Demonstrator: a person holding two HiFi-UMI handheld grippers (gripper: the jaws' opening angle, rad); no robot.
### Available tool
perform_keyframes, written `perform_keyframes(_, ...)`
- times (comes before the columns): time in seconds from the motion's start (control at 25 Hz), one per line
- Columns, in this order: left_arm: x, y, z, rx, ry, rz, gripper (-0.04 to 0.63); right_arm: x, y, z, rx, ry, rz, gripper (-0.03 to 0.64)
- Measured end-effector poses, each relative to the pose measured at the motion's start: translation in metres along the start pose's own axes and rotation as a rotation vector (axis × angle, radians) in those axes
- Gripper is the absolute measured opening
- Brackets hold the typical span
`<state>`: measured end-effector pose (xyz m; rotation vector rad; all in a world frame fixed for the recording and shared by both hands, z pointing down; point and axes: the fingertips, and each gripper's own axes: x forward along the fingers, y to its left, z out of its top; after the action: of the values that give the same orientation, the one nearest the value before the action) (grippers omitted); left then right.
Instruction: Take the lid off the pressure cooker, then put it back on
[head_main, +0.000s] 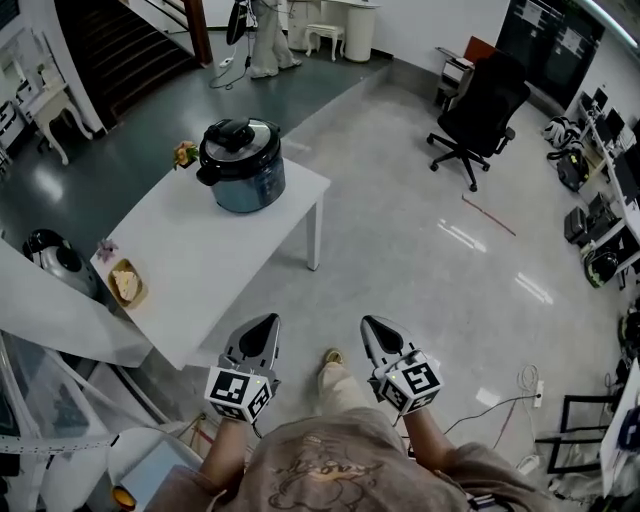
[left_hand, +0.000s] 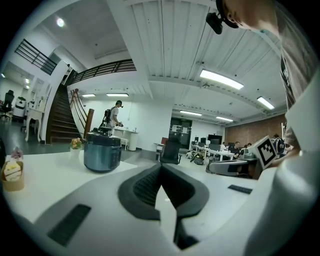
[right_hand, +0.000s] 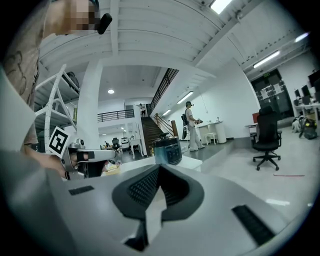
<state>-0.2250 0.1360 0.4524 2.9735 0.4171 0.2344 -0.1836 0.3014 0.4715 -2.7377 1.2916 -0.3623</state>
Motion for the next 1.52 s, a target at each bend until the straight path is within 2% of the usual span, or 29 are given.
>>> perform_keyframes(0.24,0.062,0.031,0.020,-0.008,-0.002,0.032,0.003,0.054,-0.046,0.026,0.004,0.005,0.020,-0.003)
perform_keyframes(0.72,0.157,0.074,0.048,-0.054,-0.039,0.153,0.003,0.139,-0.131,0.068,-0.009,0.015,0.131,-0.003)
perform_keyframes(1.12,0.192,0.106,0.069,-0.031,-0.058,0.214,0.003,0.194,-0.148,0.076,-0.011,0.043,0.212,-0.003)
perform_keyframes(1.52,0.224,0.169,0.089,-0.026,-0.100,0.259,0.003,0.270,-0.152,0.088,-0.037,0.040,0.263,-0.003)
